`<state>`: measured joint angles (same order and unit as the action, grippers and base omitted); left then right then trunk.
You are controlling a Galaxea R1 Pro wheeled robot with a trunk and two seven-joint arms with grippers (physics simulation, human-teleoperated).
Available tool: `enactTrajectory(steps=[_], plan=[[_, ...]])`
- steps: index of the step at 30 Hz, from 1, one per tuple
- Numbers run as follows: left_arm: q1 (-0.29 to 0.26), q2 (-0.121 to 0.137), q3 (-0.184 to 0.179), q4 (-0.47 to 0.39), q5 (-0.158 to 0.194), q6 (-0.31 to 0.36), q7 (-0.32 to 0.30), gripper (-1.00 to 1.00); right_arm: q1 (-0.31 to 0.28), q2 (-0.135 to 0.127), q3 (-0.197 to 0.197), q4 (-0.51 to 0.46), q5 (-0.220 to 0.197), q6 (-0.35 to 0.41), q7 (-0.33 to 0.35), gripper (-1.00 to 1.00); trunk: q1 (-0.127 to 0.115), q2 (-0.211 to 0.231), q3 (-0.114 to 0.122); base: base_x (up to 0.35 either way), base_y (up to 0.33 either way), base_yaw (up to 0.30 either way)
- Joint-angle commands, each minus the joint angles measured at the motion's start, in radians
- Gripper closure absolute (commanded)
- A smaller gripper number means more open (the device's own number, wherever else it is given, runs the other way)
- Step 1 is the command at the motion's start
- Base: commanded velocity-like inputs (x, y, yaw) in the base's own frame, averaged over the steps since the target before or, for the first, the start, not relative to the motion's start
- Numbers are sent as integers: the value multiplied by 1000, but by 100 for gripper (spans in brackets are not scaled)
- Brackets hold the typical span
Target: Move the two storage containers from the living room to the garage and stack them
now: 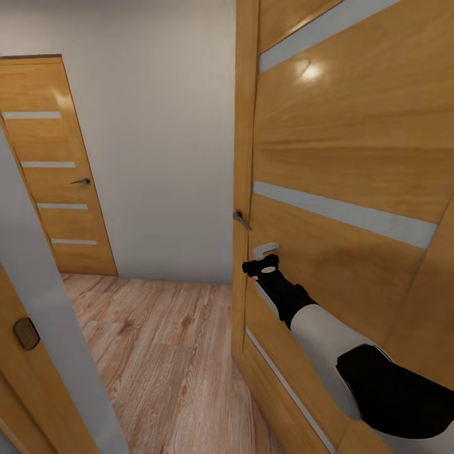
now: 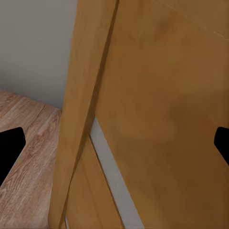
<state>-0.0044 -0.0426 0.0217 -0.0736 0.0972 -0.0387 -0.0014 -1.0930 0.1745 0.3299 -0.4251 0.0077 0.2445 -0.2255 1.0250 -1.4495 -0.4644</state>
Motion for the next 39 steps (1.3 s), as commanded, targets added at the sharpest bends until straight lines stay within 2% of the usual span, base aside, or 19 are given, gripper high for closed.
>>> enactTrajectory(steps=[1,16,23,38,39], plan=[[0,0,1,0,10,-3,0,-100,-1,0,1,0,6,9,-9,-100,0,0,-1,0,0,0],[0,0,2,1,12,-3,0,-100,-1,0,1,2,5,7,-10,-100,0,0,-1,0,-44,0],[0,0,2,1,12,-3,0,-100,-1,0,1,3,6,-28,-14,-100,0,0,-1,22,-1,0],[0,0,1,2,11,-1,0,-100,-1,0,1,6,5,-33,-21,-100,0,0,-1,271,0,0],[0,0,3,2,12,-3,0,-100,5,-6,-3,12,-9,-40,-13,-100,0,0,-1,0,0,0]])
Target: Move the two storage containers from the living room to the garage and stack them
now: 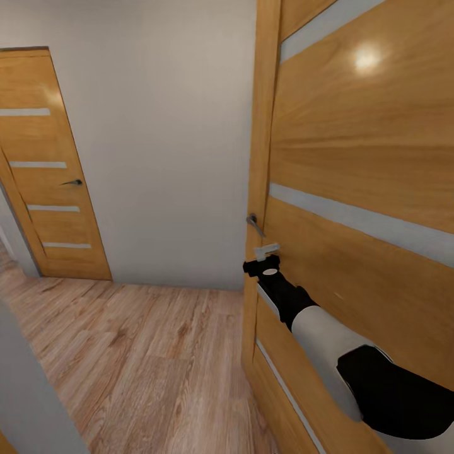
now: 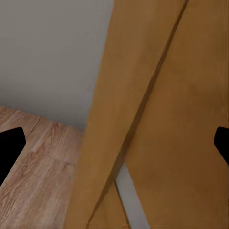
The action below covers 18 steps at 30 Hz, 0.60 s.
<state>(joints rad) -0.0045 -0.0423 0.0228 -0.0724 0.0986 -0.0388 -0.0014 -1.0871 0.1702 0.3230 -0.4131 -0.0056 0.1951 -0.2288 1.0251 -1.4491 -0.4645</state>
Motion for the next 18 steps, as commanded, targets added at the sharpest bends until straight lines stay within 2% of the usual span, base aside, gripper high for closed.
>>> enactTrajectory(steps=[1,4,8,13,18], plan=[[0,0,1,0,10,-3,0,-100,5,-7,3,4,-6,2,-12,-100,0,-1,-1,0,0,0],[0,0,1,0,10,-3,0,-100,22,-21,2,17,-22,-20,-12,-100,0,-1,-1,0,0,0],[0,-1,1,0,10,-3,0,-100,45,-1,-15,39,-7,-6,-16,-100,0,-1,-1,0,0,0],[0,-1,0,0,10,-3,0,-100,73,1,-18,67,12,22,-21,-100,0,-1,-1,9,0,0],[0,0,0,0,10,-1,0,-100,81,1,-18,96,13,24,-21,-100,0,-1,-1,176,0,0]])
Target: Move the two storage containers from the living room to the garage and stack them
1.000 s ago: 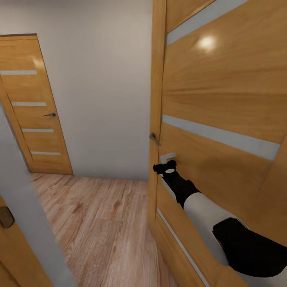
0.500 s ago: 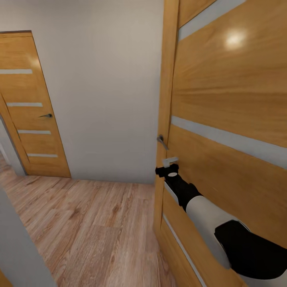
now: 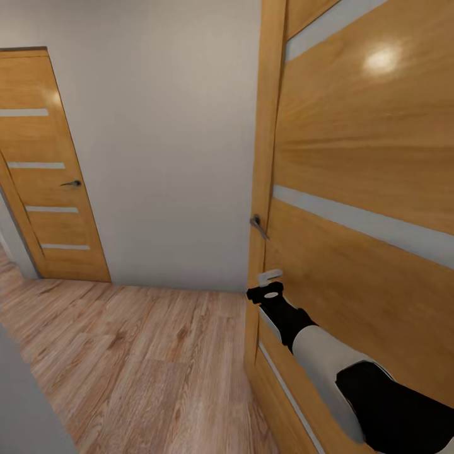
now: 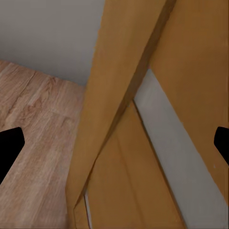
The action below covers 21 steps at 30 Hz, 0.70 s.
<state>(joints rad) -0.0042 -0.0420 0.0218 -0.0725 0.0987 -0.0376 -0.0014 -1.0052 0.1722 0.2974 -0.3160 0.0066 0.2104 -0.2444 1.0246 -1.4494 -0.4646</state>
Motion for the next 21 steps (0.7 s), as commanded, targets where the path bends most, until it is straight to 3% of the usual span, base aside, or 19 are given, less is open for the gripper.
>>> enactTrajectory(steps=[1,18,19,21], plan=[[0,0,1,0,10,-3,0,-100,0,0,8,4,1,9,-6,-100,0,0,-1,272,0,0],[0,-1,1,0,10,-2,0,-100,0,-10,7,50,-62,6,-8,-100,0,0,-1,284,0,0],[0,-1,1,0,10,-2,0,-100,0,-15,7,49,1,6,-10,-100,0,0,-1,108,0,0],[0,-1,1,0,10,-3,0,-100,0,-22,6,49,1,6,-17,-100,0,0,-1,71,0,0]])
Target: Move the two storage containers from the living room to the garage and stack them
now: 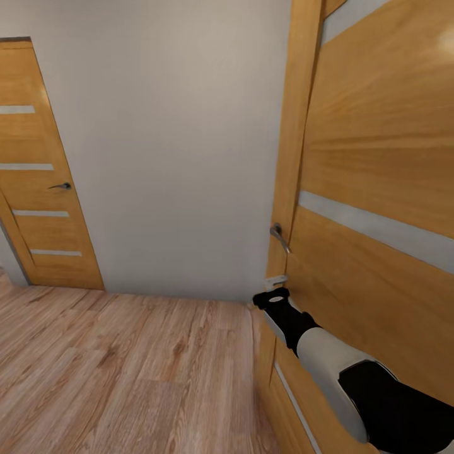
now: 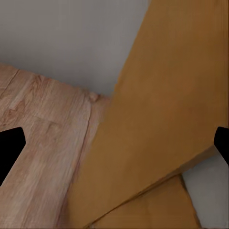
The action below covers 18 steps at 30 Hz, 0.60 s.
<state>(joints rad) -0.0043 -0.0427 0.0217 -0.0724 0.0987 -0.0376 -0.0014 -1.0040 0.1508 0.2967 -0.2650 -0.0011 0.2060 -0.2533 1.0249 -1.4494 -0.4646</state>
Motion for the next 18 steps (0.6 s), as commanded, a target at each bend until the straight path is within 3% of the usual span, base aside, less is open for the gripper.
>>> enactTrajectory(steps=[1,6,13,15,18], plan=[[0,0,1,0,10,-3,0,-100,-1,-6,6,-2,9,9,-14,-100,0,-1,-1,35,0,0],[0,0,1,0,10,-2,0,-100,-1,-35,6,-2,8,6,-30,-100,0,-1,-1,16,0,0],[0,0,1,0,10,-3,0,-100,-1,-125,4,-3,7,0,-35,-100,0,-1,-1,1,0,0],[0,0,1,0,10,-3,0,-100,-1,-161,-16,-4,6,-9,-35,-100,0,-1,-1,0,0,0],[0,0,1,0,10,-2,0,-100,-1,-189,-50,-4,6,-23,-35,-100,0,-1,-1,0,0,0]])
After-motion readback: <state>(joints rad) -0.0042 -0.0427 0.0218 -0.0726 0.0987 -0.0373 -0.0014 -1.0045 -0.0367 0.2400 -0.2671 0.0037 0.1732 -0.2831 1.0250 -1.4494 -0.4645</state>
